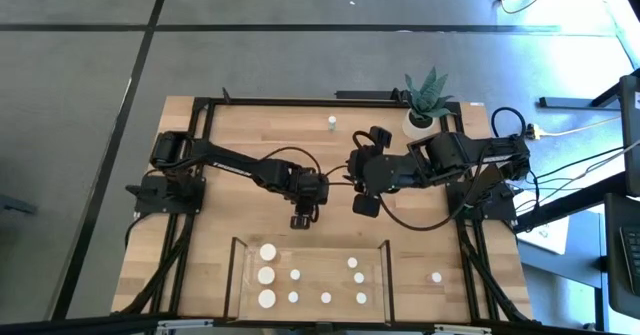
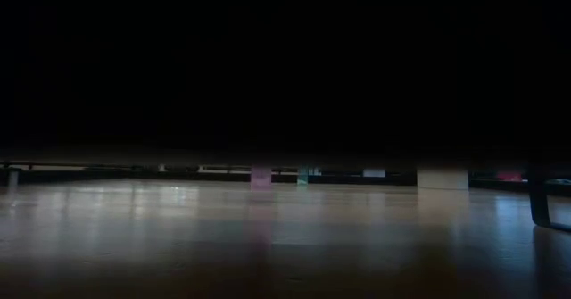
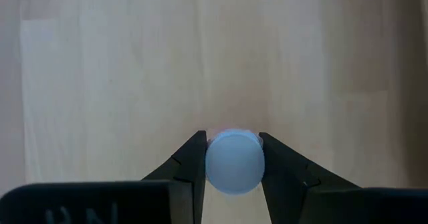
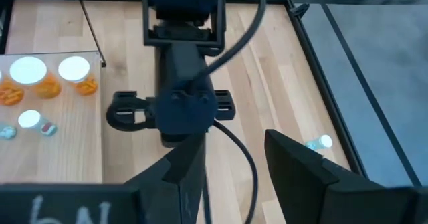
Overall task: Pick and place medicine bottles onto shelf by color
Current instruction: Put the left pink pill bottle on the shelf aligned with the other pink pill bottle, then put the blue pill bottle on the shelf aligned with the other blue pill bottles
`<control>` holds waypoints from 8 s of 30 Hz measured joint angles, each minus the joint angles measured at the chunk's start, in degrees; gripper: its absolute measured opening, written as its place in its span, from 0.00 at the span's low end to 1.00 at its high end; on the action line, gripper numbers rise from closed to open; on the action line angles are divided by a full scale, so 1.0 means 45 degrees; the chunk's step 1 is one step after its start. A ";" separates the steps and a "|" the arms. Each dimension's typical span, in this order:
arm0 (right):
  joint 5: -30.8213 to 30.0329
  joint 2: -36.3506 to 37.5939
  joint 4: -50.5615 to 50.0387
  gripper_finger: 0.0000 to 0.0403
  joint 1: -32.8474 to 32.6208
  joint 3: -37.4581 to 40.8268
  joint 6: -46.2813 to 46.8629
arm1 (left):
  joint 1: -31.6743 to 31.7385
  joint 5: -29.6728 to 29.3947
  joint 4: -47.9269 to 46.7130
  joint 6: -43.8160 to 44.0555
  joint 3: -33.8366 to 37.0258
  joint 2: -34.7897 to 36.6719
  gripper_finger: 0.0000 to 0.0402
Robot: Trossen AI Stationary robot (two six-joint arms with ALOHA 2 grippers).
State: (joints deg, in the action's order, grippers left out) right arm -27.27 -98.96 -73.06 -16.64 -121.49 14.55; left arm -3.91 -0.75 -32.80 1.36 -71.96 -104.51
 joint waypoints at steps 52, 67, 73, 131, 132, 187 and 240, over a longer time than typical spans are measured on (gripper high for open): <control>0.3745 0.0369 0.0867 0.39 -0.3175 0.0005 -0.0847 | -0.5287 -0.0735 -0.2896 0.1607 -0.5974 -0.0798 0.24; 0.3740 0.0369 0.1001 0.39 -0.3431 0.0005 -0.0988 | -0.5343 -0.0554 -0.2097 0.1677 -0.5974 -0.2260 0.24; 0.3744 0.0369 0.1001 0.39 -0.3429 0.0000 -0.1007 | -0.5265 -0.0569 -0.1996 0.1706 -0.5969 -0.2307 0.24; 0.3740 0.0364 0.1243 0.39 -0.3424 -0.0005 -0.1007 | -0.5341 0.0223 -0.1525 0.2672 -0.5967 -0.3073 0.25; 0.3740 0.0364 0.1240 0.39 -0.3426 -0.0005 -0.1007 | -0.5341 0.0277 -0.1586 0.2672 -0.5965 -0.3105 0.25; 0.3740 0.0359 0.1336 0.39 -0.3424 -0.0005 -0.1007 | -0.5235 -0.1713 -0.5767 0.2570 -0.8573 -0.2474 0.66; 0.3740 0.0359 0.1336 0.39 -0.3425 -0.0005 -0.1008 | 0.4340 0.0768 -0.5105 -0.1856 -0.2040 0.3813 0.66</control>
State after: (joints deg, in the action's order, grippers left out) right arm -10.44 -97.34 -67.05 -32.06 -121.51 10.02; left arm 15.62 2.70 -55.77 -6.99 -81.14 -87.35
